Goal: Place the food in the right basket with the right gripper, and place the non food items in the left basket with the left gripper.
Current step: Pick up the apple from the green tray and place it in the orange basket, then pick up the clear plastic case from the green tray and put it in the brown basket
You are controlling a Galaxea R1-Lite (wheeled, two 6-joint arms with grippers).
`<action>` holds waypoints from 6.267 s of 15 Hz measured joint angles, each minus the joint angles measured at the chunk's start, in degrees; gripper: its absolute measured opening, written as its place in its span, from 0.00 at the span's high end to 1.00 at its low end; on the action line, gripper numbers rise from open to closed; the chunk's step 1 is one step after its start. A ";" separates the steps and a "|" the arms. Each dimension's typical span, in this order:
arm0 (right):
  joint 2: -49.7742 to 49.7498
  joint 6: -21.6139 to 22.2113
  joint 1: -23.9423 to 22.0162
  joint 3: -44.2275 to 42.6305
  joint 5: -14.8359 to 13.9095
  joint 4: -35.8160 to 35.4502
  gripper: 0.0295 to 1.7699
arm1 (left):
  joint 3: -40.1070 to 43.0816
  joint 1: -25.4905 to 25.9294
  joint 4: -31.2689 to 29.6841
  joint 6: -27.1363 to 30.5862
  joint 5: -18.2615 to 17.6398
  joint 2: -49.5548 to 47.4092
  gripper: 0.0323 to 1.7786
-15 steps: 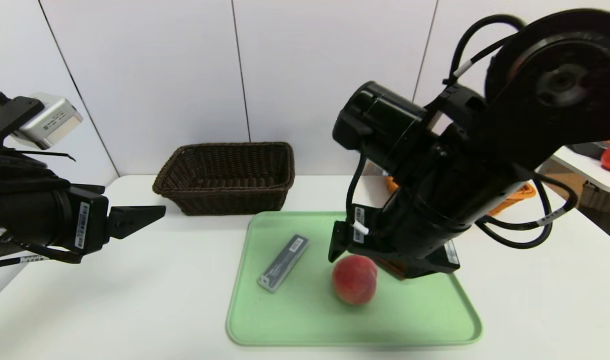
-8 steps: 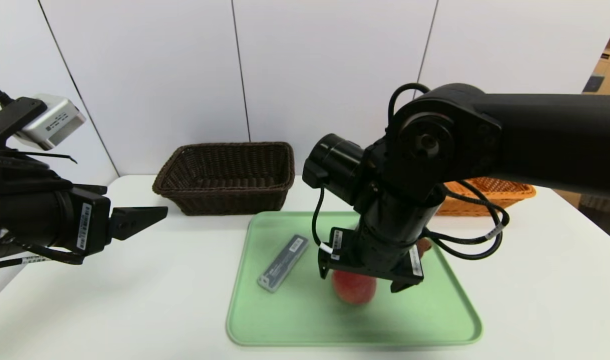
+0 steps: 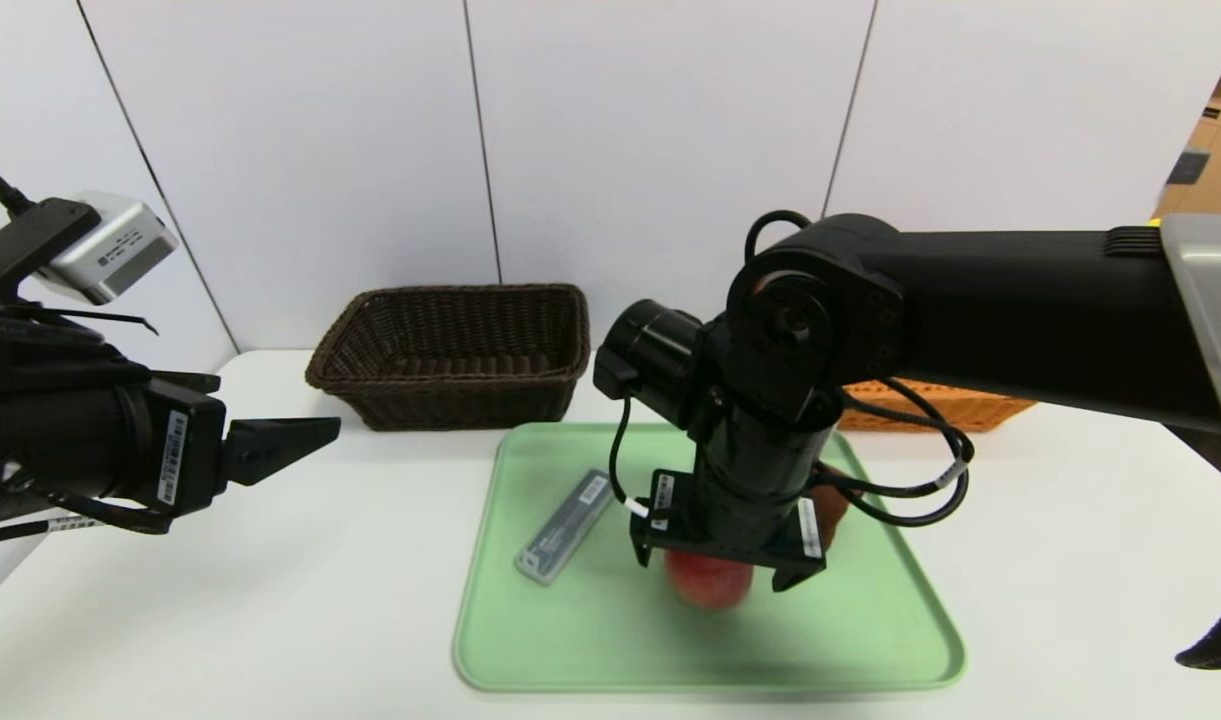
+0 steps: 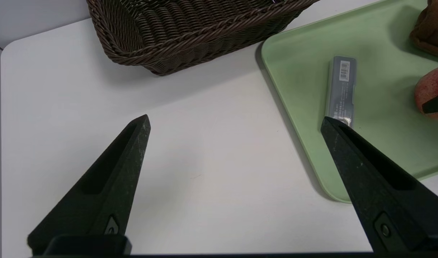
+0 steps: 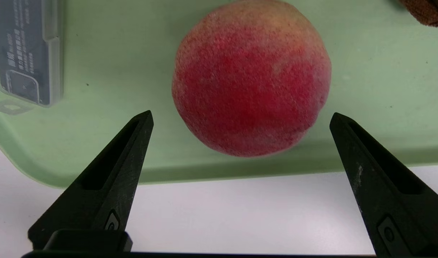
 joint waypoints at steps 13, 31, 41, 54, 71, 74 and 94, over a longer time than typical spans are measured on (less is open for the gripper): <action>2.32 -0.77 -1.27 0.00 -0.11 -2.29 0.04 | 0.93 -0.44 0.00 -0.09 -0.02 -0.52 0.05; 2.60 -0.96 -0.65 0.02 0.45 -2.26 0.39 | 0.96 -0.50 0.00 -0.09 0.00 -1.05 0.05; -2.49 -3.94 -0.63 0.02 -1.65 -2.39 0.40 | 1.89 -0.46 0.05 -0.28 0.13 -1.99 0.05; -18.58 -25.47 -26.38 0.20 -10.44 -28.04 0.41 | 3.58 -0.69 -0.17 -0.17 0.55 -1.93 0.05; -1.11 -19.82 -41.06 0.17 1.17 -35.22 0.41 | 3.74 -1.41 0.20 -0.17 0.52 -2.95 0.05; -0.55 -19.82 -41.37 0.39 1.19 -34.97 0.34 | 3.80 -1.41 0.20 -0.23 0.52 -2.93 0.05; -23.43 -55.09 -39.51 7.36 1.06 -21.31 0.06 | 2.15 -1.95 1.01 1.48 3.41 -2.84 0.05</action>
